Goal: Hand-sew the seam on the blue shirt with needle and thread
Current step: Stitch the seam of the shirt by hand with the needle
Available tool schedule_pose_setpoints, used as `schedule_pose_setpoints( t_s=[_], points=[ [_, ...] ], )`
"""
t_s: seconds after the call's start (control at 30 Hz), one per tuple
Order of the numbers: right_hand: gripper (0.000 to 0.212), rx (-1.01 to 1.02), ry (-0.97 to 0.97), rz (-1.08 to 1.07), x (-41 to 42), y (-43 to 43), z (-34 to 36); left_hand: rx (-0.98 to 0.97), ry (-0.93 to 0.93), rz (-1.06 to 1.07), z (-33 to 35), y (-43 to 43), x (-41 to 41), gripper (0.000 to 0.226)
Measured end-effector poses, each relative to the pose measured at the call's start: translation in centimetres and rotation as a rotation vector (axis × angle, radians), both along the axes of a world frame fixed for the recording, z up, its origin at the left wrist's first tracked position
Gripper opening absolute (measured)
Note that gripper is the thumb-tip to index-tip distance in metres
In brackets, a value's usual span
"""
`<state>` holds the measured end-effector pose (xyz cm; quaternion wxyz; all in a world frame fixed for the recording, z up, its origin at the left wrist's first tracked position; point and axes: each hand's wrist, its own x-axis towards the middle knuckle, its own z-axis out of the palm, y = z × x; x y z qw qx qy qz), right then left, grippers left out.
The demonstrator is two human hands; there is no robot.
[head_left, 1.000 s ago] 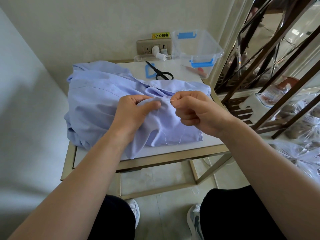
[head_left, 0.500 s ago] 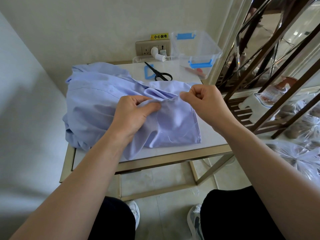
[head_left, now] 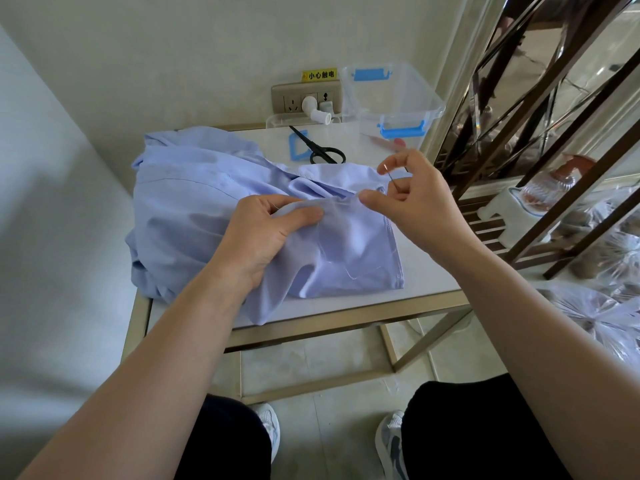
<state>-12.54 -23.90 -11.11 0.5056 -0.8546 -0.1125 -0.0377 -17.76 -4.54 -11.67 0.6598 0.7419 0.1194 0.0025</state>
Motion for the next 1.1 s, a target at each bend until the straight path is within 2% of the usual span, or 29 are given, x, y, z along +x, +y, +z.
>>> schedule_pose_setpoints(
  t_s=[0.07, 0.17, 0.27, 0.37, 0.43, 0.57, 0.67, 0.8, 0.9, 1.1],
  points=[
    [0.025, 0.137, 0.060, 0.011, -0.1, -0.2, 0.4, -0.045, 0.018, 0.015, 0.1, 0.0, 0.0, 0.007],
    [0.008, 0.223, -0.006, 0.035, -1.0, 0.5, 0.9, -0.096, 0.011, 0.043, 0.0, 0.0, 0.1, 0.017],
    [0.021, 0.269, -0.025, -0.001, -1.6, 1.4, 1.0, -0.109, 0.018, 0.055, 0.1, 0.0, 0.1, 0.018],
    [0.023, 0.438, 0.059, -0.075, -1.2, 1.0, 1.2, -0.151, 0.037, 0.069, 0.1, 0.1, 0.0, 0.015],
    [0.020, 0.470, 0.069, -0.090, -0.8, 0.5, 1.2, -0.178, 0.053, 0.086, 0.1, 0.2, 0.0, 0.014],
    [0.020, 0.185, 0.011, 0.076, -1.4, 1.4, 0.4, -0.201, 0.078, 0.115, 0.1, -0.1, 0.2, 0.019],
    [0.024, 0.029, -0.008, 0.172, -2.3, 2.7, -0.6, -0.181, 0.084, 0.101, 0.0, -0.3, 0.3, 0.032],
    [0.024, 0.010, -0.016, 0.107, -2.2, 3.4, -1.5, -0.184, 0.086, 0.084, 0.0, -0.4, 0.1, 0.034],
    [0.018, 0.011, -0.043, 0.079, -2.0, 3.7, -1.7, -0.182, 0.073, 0.070, 0.3, -0.5, -0.1, 0.019],
    [0.015, 0.012, -0.020, 0.177, -1.8, 3.3, -1.1, -0.065, 0.020, 0.036, 0.3, -0.6, -0.3, 0.015]
  ],
)
